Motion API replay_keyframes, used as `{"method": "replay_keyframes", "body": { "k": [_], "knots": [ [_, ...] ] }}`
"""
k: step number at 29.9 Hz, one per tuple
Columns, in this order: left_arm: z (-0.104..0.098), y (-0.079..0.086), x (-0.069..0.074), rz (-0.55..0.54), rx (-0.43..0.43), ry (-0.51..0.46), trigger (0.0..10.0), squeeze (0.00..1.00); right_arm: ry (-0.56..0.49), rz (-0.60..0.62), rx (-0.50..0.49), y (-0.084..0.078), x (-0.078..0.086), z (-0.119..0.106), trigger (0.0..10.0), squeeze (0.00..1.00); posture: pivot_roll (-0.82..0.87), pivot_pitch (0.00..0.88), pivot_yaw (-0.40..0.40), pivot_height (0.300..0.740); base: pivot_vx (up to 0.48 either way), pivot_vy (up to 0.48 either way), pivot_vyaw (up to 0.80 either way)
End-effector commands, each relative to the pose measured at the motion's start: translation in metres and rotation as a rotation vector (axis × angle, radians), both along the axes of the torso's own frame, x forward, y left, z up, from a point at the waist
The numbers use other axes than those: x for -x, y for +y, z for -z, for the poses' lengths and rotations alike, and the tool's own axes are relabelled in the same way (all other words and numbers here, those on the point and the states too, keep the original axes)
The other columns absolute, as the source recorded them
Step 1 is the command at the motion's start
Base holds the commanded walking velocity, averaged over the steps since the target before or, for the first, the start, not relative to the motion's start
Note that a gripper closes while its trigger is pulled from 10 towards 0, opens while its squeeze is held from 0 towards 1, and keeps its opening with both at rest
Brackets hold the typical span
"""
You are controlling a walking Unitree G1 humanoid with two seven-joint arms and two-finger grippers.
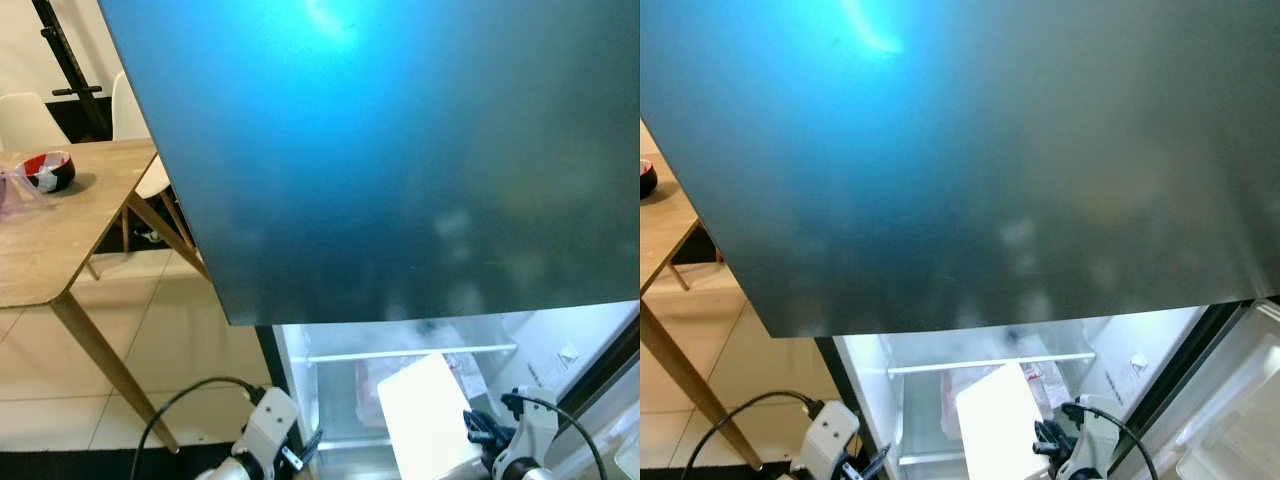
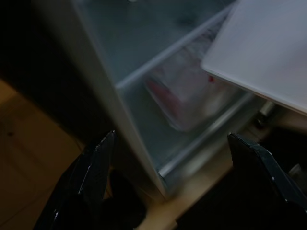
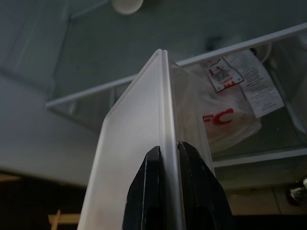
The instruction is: Restocking fridge
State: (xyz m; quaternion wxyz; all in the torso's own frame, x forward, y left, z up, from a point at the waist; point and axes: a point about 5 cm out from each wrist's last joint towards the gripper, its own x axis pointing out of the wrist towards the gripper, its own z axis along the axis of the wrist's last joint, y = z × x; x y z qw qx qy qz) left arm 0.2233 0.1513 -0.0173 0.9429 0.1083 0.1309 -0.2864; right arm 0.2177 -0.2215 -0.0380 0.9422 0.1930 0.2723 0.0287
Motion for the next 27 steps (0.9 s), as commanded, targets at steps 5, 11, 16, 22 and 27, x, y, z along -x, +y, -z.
{"method": "replay_keyframes", "body": {
  "k": [5, 11, 16, 22, 27],
  "knots": [
    [-0.004, 0.005, 0.008, 0.036, 0.029, -0.016, 10.0, 0.00, -0.076, 0.084, -0.091, -0.008, -0.005, -0.012, 10.0, 0.00, -0.05, 0.089, 0.048, 0.665, 0.000, 0.000, 0.00],
    [-0.007, -0.001, 0.014, 0.133, 0.018, -0.036, 10.0, 0.00, -0.139, 0.075, -0.229, -0.008, -0.006, -0.022, 10.0, 0.00, -0.05, 0.092, 0.051, 0.665, 0.000, 0.000, 0.00],
    [-0.012, -0.005, 0.014, 0.168, 0.032, -0.060, 10.0, 0.00, -0.158, 0.036, -0.292, -0.005, -0.004, -0.027, 10.0, 0.00, -0.05, 0.094, 0.052, 0.665, 0.000, 0.000, 0.00],
    [-0.019, -0.008, 0.016, 0.202, 0.046, -0.081, 10.0, 0.00, -0.182, 0.056, -0.315, -0.008, -0.004, -0.033, 10.0, 0.00, -0.05, 0.092, 0.056, 0.650, 0.000, 0.000, 0.00],
    [-0.021, -0.005, 0.016, 0.191, 0.046, -0.084, 10.0, 0.00, -0.222, 0.020, -0.376, -0.004, -0.008, -0.045, 10.0, 0.00, -0.05, 0.092, 0.056, 0.631, 0.000, 0.000, 0.00]
  ]
}}
